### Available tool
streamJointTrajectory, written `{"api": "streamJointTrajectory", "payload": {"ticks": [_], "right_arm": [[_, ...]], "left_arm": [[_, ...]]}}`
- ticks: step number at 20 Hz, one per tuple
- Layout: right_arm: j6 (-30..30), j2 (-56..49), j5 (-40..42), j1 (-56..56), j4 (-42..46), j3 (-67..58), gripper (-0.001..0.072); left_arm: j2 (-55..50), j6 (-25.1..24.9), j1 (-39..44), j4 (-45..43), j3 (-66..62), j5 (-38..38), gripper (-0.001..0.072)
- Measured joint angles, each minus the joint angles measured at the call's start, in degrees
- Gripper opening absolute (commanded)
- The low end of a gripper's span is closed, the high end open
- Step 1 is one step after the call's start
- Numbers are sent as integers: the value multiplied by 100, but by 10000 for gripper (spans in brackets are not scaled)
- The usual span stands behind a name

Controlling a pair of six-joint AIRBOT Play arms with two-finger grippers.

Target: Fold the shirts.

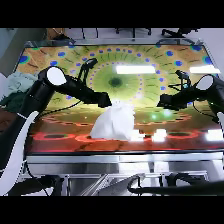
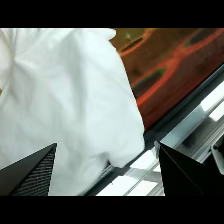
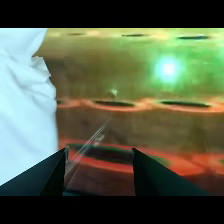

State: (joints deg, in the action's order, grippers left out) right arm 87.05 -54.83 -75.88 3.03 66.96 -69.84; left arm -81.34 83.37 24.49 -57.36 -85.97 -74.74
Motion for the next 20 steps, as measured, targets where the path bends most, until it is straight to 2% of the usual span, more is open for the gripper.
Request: {"api": "streamJointTrajectory", "payload": {"ticks": [5,8,9,10,11,15,20], "right_arm": [[-127,13,-365,33,-236,35,462],[-153,33,-612,33,-470,120,463],[-164,37,-640,26,-603,179,504],[-166,42,-634,-4,-710,249,664],[-168,44,-597,-68,-800,348,697],[-236,-4,114,-560,-999,863,696],[-699,-678,1027,-1062,-1174,1174,696]], "left_arm": [[61,212,-343,-2,267,-592,687],[177,20,-785,-7,839,-914,687],[269,-103,-931,-13,1156,-903,687],[374,-243,-1064,-9,1508,-861,687],[503,-393,-1200,-2,1934,-730,687],[938,-852,-1545,190,3598,256,687],[846,-1408,-1421,1147,4793,1530,687]]}}
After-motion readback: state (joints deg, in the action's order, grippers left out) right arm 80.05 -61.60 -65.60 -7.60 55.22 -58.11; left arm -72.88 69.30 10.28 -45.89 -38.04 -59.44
